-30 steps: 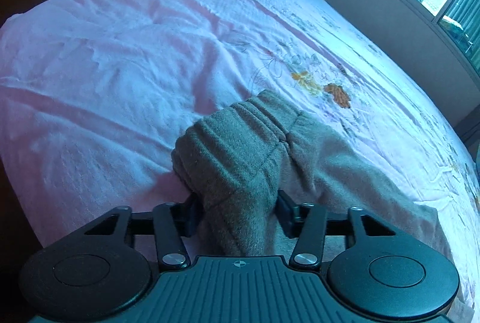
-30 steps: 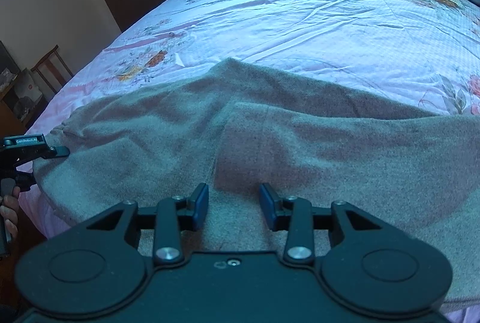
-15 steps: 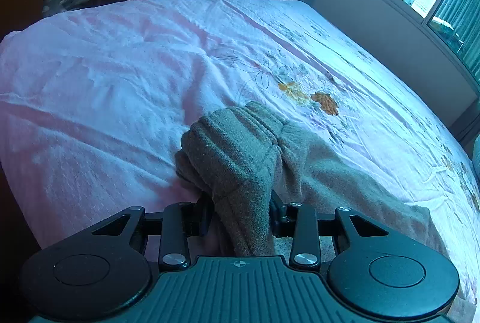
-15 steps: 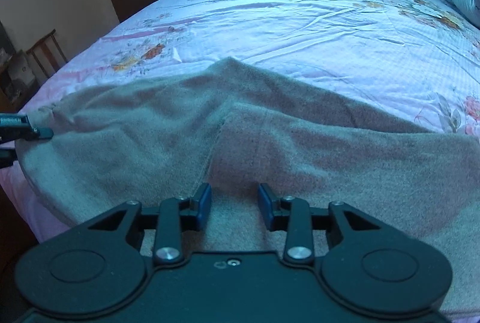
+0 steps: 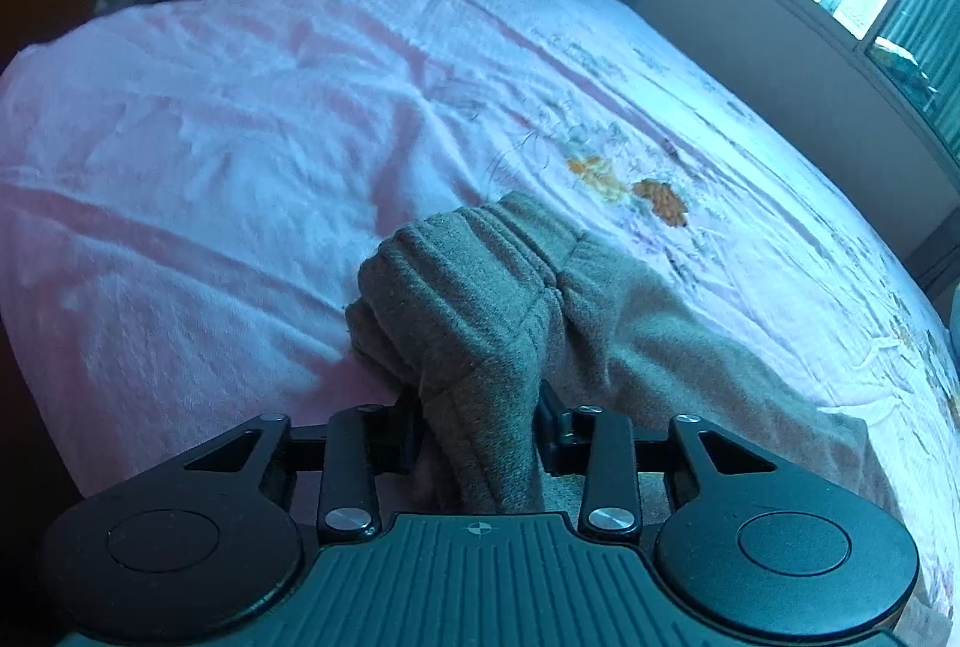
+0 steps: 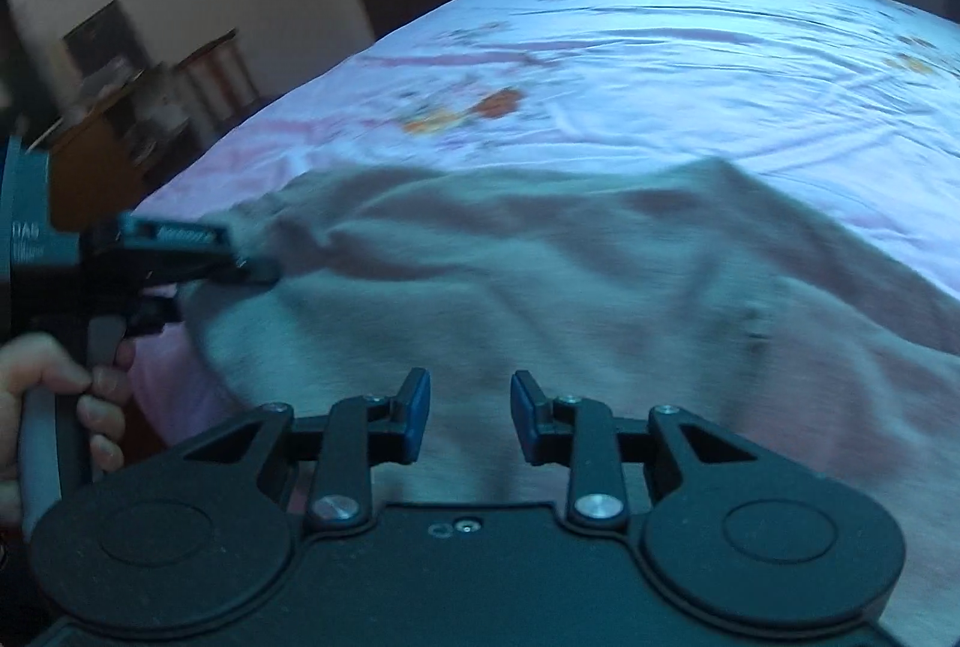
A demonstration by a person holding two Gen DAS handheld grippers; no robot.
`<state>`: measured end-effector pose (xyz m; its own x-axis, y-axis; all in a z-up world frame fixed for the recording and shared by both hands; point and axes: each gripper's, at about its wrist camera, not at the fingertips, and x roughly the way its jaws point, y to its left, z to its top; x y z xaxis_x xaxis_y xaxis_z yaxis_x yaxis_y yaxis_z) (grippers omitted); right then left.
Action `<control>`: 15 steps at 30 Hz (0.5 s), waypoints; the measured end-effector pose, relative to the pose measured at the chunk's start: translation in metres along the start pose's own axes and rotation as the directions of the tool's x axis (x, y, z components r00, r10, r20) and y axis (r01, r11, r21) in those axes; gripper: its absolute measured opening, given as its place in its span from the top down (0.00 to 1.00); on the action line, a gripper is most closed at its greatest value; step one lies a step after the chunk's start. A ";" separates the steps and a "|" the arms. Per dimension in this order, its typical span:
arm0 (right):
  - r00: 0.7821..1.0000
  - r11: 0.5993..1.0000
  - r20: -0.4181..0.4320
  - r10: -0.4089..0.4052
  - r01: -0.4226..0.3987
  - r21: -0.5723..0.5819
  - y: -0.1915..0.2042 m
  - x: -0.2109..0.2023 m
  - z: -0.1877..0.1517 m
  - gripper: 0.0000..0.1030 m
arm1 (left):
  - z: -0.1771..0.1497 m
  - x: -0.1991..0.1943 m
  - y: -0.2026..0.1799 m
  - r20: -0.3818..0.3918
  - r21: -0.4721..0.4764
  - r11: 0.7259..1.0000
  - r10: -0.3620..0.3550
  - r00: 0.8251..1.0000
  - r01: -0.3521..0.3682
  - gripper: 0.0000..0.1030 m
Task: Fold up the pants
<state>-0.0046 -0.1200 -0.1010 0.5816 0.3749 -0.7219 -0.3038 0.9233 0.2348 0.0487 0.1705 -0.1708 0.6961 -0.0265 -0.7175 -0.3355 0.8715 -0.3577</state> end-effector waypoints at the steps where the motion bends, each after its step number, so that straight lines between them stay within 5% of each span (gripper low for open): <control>1: 1.000 1.000 -0.007 0.013 -0.013 -0.005 0.006 0.002 -0.001 0.78 | 0.000 -0.001 -0.001 0.006 0.006 1.000 -0.003 1.000 0.003 0.68; 6: 0.997 0.994 -0.075 -0.015 0.007 -0.112 0.029 0.026 -0.014 0.78 | 0.004 -0.013 -0.013 0.043 0.047 0.999 -0.021 0.999 0.019 0.70; 15: 0.998 0.997 -0.065 -0.004 -0.001 -0.077 0.024 0.028 -0.019 0.78 | 0.006 -0.044 -0.042 0.130 0.135 0.988 -0.093 0.987 0.076 0.71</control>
<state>-0.0106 -0.0891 -0.1278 0.5330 0.3649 -0.7634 -0.3615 0.9140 0.1844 0.0359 0.1382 -0.1211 0.8009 -0.0439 -0.5972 -0.1931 0.9251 -0.3269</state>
